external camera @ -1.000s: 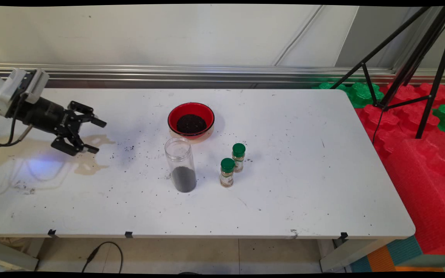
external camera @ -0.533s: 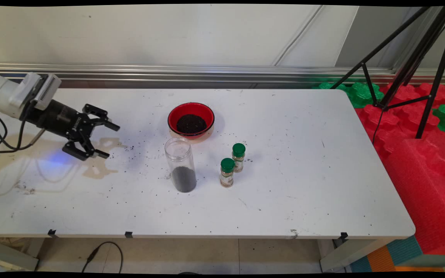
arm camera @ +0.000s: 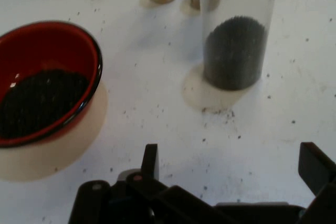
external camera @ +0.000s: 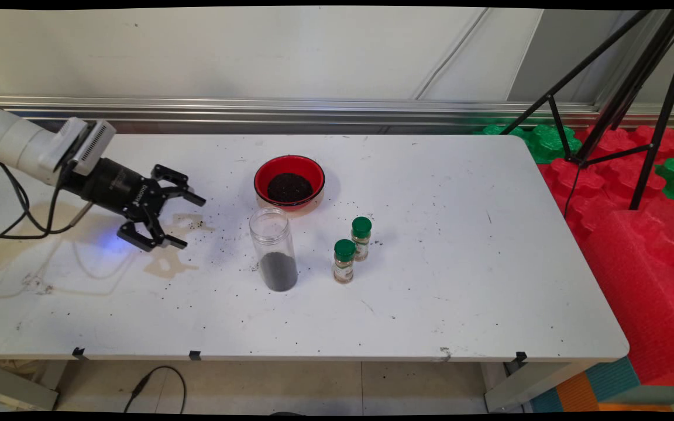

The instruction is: Pick up the black seasoning powder from the table

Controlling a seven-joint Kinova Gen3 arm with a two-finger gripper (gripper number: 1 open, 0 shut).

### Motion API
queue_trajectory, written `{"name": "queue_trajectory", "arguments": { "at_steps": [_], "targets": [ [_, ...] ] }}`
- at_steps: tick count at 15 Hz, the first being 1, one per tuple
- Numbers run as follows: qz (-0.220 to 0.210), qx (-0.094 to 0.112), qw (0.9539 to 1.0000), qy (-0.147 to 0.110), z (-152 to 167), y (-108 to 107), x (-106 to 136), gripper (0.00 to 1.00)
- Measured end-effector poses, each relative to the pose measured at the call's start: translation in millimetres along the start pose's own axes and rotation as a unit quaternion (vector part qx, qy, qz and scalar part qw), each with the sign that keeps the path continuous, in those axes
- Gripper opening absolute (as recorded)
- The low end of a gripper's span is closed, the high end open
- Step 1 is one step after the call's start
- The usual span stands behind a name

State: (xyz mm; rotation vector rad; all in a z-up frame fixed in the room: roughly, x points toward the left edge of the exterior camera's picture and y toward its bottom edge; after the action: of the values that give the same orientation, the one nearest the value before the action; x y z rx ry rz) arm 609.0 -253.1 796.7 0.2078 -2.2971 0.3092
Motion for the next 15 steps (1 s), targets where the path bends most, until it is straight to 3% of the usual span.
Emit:
{"name": "queue_trajectory", "arguments": {
  "at_steps": [15],
  "targets": [
    [0.0,-0.031,0.9963,0.081,61.3,0.6,14.5,1.0]
  ]
}}
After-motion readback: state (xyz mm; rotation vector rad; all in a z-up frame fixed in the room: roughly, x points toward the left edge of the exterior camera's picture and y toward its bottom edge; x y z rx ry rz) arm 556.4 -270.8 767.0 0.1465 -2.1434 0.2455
